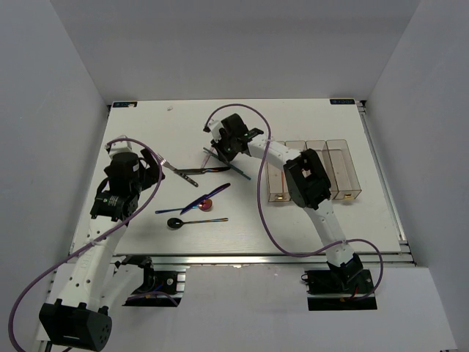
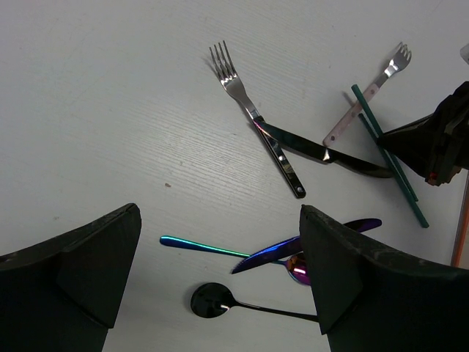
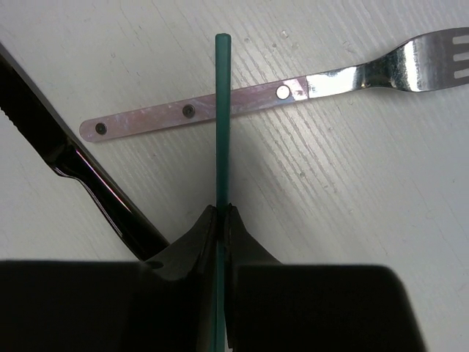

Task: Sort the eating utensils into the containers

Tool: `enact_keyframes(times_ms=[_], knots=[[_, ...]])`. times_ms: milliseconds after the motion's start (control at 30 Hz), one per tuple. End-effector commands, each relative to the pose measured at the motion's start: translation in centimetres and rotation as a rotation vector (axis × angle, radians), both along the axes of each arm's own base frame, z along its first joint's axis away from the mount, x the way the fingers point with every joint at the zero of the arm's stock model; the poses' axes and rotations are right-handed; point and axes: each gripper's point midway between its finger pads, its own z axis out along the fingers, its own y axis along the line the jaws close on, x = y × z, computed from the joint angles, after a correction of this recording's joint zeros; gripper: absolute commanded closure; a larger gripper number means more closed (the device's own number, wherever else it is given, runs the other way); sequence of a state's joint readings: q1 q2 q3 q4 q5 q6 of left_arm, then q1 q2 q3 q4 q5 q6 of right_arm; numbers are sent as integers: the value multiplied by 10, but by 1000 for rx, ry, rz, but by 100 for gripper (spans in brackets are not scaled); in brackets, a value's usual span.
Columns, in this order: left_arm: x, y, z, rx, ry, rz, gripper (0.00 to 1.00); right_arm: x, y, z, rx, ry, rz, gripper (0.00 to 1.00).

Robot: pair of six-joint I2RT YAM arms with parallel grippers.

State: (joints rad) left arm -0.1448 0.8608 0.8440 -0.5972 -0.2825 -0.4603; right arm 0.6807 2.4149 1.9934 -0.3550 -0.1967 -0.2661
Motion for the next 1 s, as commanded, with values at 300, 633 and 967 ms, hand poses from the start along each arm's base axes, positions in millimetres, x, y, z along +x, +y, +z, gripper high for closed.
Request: enact_keyframes(times_ms=[300,633,967], knots=[[2,0,1,-1,-14,-5,2,38,-22,116,104,-238,-167,100],[1,13,-2,35,11,60,2,-11,-196,165,141,-101,-950,100],[0,14,-3,37,9,67,2,-26,-219,117,138,29,-1072,97]])
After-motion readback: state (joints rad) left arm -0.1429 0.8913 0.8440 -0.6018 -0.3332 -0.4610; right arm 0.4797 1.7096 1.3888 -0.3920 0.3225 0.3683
